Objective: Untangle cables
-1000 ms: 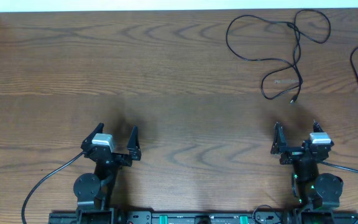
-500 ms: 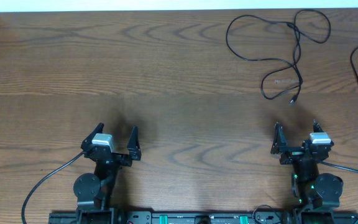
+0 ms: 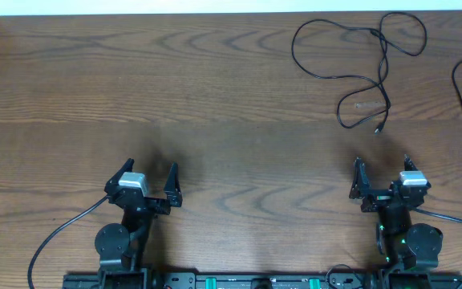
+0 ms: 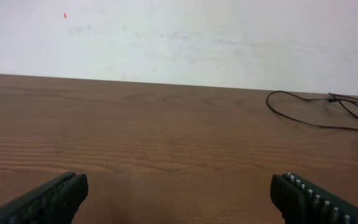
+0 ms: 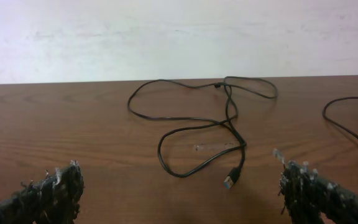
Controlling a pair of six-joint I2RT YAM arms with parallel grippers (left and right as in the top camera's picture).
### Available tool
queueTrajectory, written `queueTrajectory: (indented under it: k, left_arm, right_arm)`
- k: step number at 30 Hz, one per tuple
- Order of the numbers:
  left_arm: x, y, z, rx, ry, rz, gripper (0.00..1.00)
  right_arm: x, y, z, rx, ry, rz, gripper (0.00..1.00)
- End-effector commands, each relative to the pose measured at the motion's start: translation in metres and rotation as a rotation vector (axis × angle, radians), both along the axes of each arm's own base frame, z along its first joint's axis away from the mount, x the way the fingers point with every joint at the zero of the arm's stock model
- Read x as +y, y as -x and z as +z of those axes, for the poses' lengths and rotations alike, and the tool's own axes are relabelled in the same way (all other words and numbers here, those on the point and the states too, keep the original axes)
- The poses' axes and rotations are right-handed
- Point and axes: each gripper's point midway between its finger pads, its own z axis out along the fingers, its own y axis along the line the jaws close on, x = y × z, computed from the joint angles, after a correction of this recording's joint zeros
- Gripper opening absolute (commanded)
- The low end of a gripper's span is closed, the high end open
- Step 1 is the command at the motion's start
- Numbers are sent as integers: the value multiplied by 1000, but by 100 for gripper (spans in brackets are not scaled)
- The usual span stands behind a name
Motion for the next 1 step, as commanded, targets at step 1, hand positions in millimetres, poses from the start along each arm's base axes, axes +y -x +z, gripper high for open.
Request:
queueTrajectory:
  k: [1]
  left_arm:
    - [-5,2,-15,47,-6,-28,99]
  right_arm:
    - [-1,0,0,-4,-13,-7,99]
